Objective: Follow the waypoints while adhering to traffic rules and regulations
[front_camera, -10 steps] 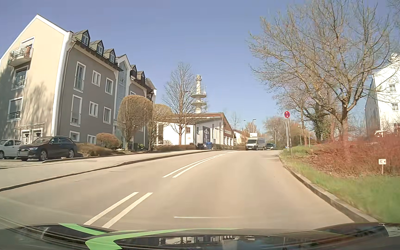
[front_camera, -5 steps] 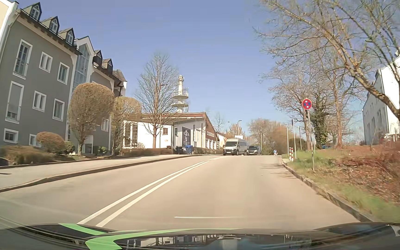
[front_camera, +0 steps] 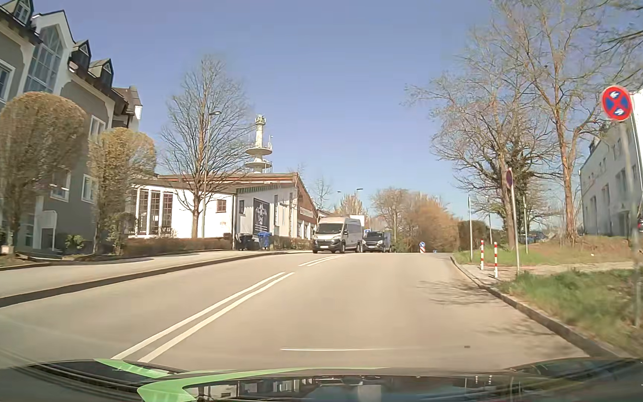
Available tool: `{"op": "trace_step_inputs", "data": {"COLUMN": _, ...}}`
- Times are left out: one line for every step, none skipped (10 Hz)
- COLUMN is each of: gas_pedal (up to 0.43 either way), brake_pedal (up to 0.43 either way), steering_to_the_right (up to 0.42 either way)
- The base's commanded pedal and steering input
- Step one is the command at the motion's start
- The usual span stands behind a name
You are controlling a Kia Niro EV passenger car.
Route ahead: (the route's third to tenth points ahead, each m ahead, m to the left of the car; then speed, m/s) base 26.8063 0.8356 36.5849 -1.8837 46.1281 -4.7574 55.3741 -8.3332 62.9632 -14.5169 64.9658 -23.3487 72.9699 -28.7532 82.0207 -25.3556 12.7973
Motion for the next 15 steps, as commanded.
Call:
{"op": "trace_step_inputs", "data": {"gas_pedal": 0.228, "brake_pedal": 0.000, "steering_to_the_right": 0.051}}
{"op": "trace_step_inputs", "data": {"gas_pedal": 0.228, "brake_pedal": 0.000, "steering_to_the_right": 0.051}}
{"op": "trace_step_inputs", "data": {"gas_pedal": 0.228, "brake_pedal": 0.000, "steering_to_the_right": 0.051}}
{"op": "trace_step_inputs", "data": {"gas_pedal": 0.228, "brake_pedal": 0.000, "steering_to_the_right": 0.051}}
{"op": "trace_step_inputs", "data": {"gas_pedal": 0.228, "brake_pedal": 0.000, "steering_to_the_right": 0.049}}
{"op": "trace_step_inputs", "data": {"gas_pedal": 0.228, "brake_pedal": 0.000, "steering_to_the_right": 0.049}}
{"op": "trace_step_inputs", "data": {"gas_pedal": 0.228, "brake_pedal": 0.000, "steering_to_the_right": 0.048}}
{"op": "trace_step_inputs", "data": {"gas_pedal": 0.228, "brake_pedal": 0.000, "steering_to_the_right": 0.046}}
{"op": "trace_step_inputs", "data": {"gas_pedal": 0.228, "brake_pedal": 0.000, "steering_to_the_right": 0.045}}
{"op": "trace_step_inputs", "data": {"gas_pedal": 0.228, "brake_pedal": 0.000, "steering_to_the_right": 0.042}}
{"op": "trace_step_inputs", "data": {"gas_pedal": 0.220, "brake_pedal": 0.000, "steering_to_the_right": 0.042}}
{"op": "trace_step_inputs", "data": {"gas_pedal": 0.220, "brake_pedal": 0.000, "steering_to_the_right": 0.040}}
{"op": "trace_step_inputs", "data": {"gas_pedal": 0.220, "brake_pedal": 0.000, "steering_to_the_right": 0.040}}
{"op": "trace_step_inputs", "data": {"gas_pedal": 0.220, "brake_pedal": 0.000, "steering_to_the_right": 0.036}}
{"op": "trace_step_inputs", "data": {"gas_pedal": 0.209, "brake_pedal": 0.000, "steering_to_the_right": 0.036}}
